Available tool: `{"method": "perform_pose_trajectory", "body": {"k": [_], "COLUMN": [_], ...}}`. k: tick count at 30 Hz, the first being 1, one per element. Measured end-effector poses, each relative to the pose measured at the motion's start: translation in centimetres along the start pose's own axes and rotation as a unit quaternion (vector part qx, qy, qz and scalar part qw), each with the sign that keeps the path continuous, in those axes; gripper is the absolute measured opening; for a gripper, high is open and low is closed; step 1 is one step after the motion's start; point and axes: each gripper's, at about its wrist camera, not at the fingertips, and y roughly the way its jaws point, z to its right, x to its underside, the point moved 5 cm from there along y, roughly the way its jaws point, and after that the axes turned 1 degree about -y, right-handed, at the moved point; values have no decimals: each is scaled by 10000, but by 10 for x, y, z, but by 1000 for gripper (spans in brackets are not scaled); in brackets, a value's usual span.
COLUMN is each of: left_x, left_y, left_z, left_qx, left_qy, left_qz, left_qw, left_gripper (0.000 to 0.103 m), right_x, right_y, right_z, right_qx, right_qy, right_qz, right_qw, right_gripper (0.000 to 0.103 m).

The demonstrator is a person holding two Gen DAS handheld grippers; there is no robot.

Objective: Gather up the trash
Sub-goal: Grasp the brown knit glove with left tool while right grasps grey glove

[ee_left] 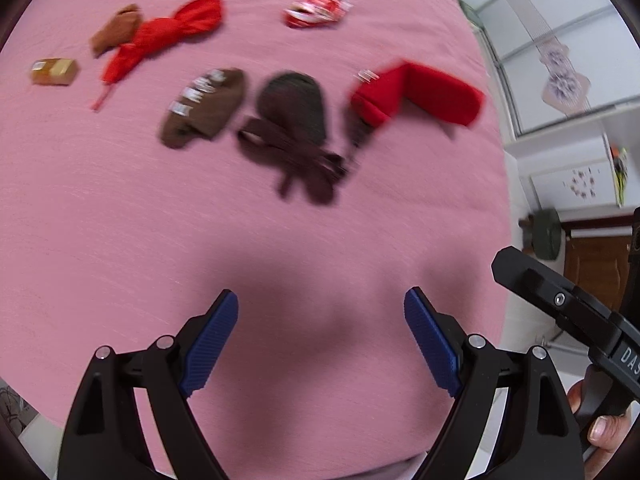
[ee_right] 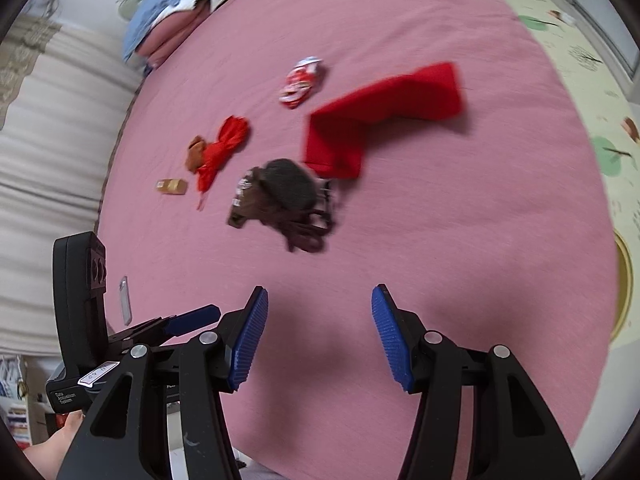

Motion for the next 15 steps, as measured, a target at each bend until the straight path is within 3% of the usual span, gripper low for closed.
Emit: {"method": "perform_pose_trajectory", "body": {"k": [8, 15], "left_x": [-50, -87], "left_y": [-4, 8], "left_z": [-51, -72], "left_qx": [-115, -143], "left_qy": [-324, -511], "left_qz": [206, 298], "left_qw": [9992, 9981], "left_gripper": [85, 85], "right_x": [-39, -70], "right_y": [45, 76], "right_z": [-42, -50], "right_qx": [-87, -127], "right_qy": [-254, -285], "right_qz": [-177, -254], "right_qw": [9995, 9992], "right_gripper": [54, 54]}}
